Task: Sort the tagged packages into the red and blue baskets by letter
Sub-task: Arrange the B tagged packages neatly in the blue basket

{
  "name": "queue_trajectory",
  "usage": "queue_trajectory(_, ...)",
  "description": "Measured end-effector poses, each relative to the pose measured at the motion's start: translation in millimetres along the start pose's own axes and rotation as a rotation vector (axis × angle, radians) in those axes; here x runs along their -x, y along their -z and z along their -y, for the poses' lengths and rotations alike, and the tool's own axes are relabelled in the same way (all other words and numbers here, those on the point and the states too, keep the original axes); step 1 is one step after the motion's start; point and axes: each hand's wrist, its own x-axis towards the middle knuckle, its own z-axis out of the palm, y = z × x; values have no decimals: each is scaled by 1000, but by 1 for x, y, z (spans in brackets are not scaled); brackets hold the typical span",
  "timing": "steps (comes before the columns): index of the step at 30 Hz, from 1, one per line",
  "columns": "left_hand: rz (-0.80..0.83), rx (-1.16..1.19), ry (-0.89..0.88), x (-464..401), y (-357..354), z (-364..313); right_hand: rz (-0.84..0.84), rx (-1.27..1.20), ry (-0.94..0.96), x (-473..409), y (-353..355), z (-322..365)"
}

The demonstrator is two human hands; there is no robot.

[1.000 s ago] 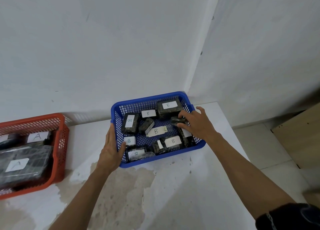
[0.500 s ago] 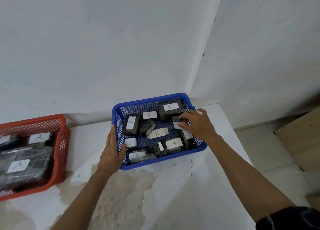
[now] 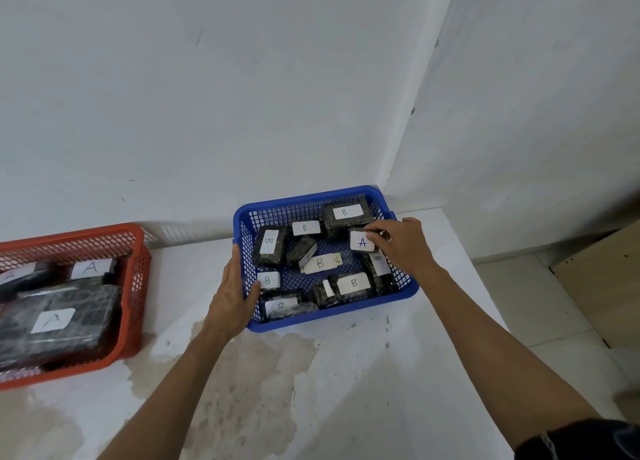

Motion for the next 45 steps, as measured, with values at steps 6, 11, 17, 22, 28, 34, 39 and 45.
queue_trajectory(6,28,53,30,3,18,7,-13,-123,18,9,-1,39)
queue_trajectory(11,-30,50,-33,14,43,13,117,-272,8,5,-20,98)
queue_trajectory(17,-80,209,-2,26,102,16,282,-418,42,3,-67,197)
queue_trajectory(22,-130,303,46,49,172,53,365,-554,-2,9,-116,294)
queue_trajectory(28,-113,364,125,74,242,122,416,-568,-1,17,-170,383)
queue_trajectory(34,-128,372,168,85,296,178,428,-513,45,12,-216,436)
queue_trajectory(39,-383,188,372,92,345,234,129,-16,-25,9,-250,426)
queue_trajectory(45,-437,236,611,86,342,270,194,-392,-377,16,-285,408)
